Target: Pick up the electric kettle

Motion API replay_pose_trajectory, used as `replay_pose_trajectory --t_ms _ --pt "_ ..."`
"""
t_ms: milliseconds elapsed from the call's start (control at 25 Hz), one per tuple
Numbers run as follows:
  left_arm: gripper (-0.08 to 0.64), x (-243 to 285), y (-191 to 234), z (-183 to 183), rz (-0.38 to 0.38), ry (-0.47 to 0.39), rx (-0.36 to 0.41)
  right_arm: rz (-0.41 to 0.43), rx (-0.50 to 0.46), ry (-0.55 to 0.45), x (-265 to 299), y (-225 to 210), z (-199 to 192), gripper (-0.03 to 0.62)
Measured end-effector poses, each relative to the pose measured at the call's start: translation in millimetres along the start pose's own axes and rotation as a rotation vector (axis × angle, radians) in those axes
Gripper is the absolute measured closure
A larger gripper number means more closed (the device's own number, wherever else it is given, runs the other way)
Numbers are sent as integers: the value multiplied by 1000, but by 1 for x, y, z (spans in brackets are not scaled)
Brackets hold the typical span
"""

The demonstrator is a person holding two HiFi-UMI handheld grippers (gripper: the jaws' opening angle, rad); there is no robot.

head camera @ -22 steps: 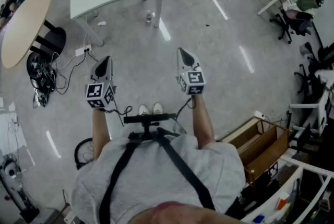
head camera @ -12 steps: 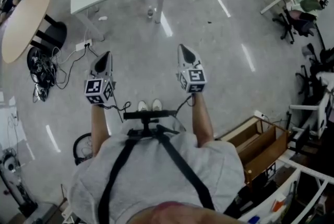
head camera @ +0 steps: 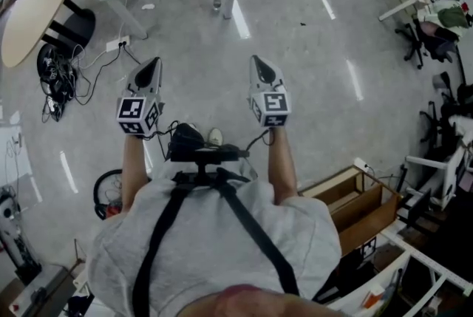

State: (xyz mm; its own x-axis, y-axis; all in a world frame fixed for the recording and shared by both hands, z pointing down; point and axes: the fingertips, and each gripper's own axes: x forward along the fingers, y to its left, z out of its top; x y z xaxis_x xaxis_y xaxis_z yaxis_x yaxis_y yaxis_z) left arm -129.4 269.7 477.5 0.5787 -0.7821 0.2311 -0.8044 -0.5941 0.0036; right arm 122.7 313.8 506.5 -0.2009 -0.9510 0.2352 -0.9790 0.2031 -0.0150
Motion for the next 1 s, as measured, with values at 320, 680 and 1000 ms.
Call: replay_pose_trajectory --t_ms 320,680,1000 --pt "555 22 16 0 6 8 3 7 5 3 29 -7 2 580" --pt "555 79 59 10 -17 -3 -5 -11 36 -4 90 -14 21 580" --pt "555 132 116 29 -48 -21 14 -18 39 1 163 -17 38 580"
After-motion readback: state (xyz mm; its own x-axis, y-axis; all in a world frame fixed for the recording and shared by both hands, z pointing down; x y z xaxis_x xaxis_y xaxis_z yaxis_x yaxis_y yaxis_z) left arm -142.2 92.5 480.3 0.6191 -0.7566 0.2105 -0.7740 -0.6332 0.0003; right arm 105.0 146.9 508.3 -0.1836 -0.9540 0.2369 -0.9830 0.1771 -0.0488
